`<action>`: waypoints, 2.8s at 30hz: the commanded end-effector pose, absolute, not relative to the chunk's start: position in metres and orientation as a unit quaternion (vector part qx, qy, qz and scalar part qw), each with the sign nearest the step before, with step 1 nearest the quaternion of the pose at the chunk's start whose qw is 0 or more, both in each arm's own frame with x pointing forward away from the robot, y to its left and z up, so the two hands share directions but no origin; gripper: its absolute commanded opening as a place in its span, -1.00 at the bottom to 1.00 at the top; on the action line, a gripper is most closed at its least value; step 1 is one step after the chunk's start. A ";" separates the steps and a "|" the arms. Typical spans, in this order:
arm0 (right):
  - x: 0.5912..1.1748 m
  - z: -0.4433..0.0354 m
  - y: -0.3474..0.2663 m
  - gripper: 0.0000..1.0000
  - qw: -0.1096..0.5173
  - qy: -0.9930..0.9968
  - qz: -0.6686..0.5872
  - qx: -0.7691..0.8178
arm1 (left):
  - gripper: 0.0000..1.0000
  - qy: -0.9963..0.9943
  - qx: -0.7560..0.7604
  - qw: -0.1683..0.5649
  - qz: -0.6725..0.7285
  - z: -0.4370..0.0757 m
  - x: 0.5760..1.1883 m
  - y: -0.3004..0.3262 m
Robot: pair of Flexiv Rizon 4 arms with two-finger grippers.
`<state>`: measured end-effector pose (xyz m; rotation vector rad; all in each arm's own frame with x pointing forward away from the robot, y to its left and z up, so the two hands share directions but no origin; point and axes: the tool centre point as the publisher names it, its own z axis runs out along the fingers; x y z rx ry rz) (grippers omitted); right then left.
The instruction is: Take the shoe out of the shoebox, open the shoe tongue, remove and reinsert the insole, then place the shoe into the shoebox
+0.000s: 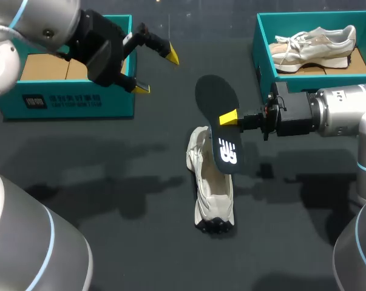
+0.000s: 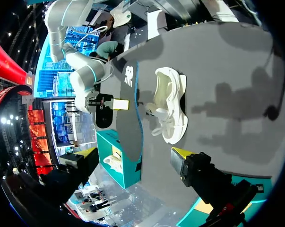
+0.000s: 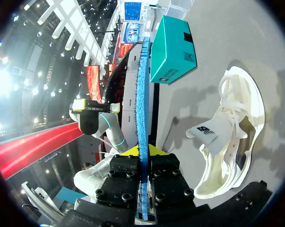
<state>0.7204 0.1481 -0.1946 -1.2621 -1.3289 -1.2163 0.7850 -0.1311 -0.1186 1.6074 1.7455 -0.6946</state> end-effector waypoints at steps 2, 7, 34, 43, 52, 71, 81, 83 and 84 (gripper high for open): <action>0.719 -0.195 0.149 -1.00 0.453 -0.538 -0.493 -0.513 | 1.00 0.514 0.530 0.516 -0.434 -0.129 0.774 -0.122; 0.719 -0.195 0.149 -1.00 0.453 -0.538 -0.493 -0.513 | 1.00 0.514 0.530 0.516 -0.434 -0.129 0.774 -0.122; 0.723 -0.192 0.161 -1.00 0.462 -0.528 -0.511 -0.497 | 1.00 0.504 0.509 0.522 -0.463 -0.169 0.773 -0.173; 0.721 -0.188 0.171 -1.00 0.448 -0.531 -0.505 -0.512 | 0.88 0.529 0.516 0.509 -0.441 -0.181 0.777 -0.199; 0.715 -0.187 0.176 -1.00 0.450 -0.521 -0.514 -0.512 | 0.24 0.533 0.511 0.510 -0.440 -0.187 0.779 -0.216; 0.718 -0.189 0.179 -1.00 0.446 -0.507 -0.529 -0.513 | -0.31 0.530 0.507 0.516 -0.443 -0.191 0.775 -0.236; 0.721 -0.188 0.179 -1.00 0.447 -0.504 -0.534 -0.511 | -0.43 0.533 0.508 0.523 -0.428 -0.193 0.776 -0.241; 0.721 -0.189 0.178 -1.00 0.447 -0.503 -0.535 -0.511 | -0.46 0.533 0.510 0.524 -0.427 -0.193 0.776 -0.242; 0.721 -0.189 0.178 -1.00 0.447 -0.502 -0.535 -0.511 | -0.54 0.533 0.510 0.524 -0.426 -0.193 0.776 -0.243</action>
